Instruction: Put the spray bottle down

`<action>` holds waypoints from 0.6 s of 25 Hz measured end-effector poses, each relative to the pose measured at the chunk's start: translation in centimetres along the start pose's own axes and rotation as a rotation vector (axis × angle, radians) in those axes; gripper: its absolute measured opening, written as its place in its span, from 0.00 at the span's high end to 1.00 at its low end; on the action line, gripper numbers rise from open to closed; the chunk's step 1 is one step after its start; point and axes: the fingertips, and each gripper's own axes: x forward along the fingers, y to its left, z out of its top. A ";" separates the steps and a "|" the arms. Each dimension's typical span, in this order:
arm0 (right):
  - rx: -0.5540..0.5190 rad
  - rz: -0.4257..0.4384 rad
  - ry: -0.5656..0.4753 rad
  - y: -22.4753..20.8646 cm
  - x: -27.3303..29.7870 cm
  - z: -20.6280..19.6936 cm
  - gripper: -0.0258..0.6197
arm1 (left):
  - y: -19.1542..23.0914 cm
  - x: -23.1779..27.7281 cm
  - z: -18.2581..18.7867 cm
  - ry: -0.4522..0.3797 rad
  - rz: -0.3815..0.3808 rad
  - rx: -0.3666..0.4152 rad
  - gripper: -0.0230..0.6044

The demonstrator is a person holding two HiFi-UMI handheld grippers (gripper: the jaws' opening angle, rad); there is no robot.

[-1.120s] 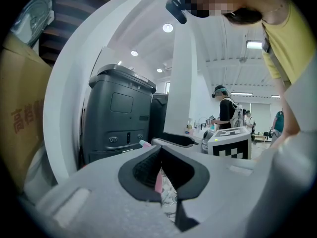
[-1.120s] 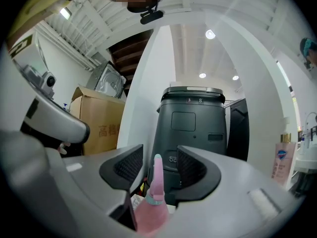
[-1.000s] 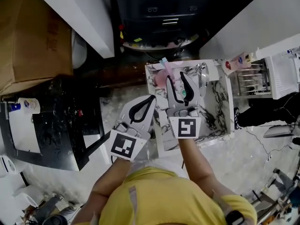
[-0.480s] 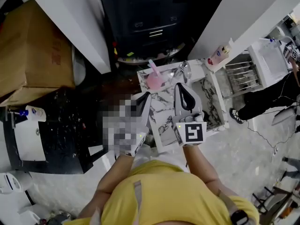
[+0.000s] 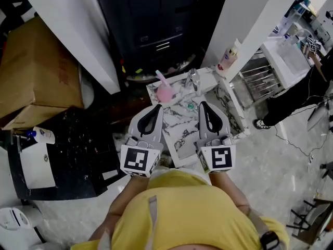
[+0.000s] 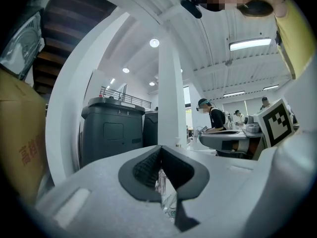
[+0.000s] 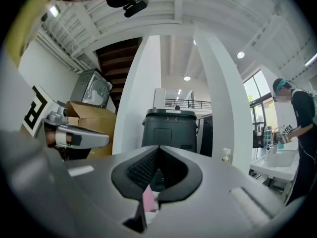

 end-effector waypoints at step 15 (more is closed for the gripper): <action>0.023 0.018 -0.011 0.7 -1.9 0.2 0.96 | -1.2 -1.1 0.6 -0.012 0.001 -0.002 0.96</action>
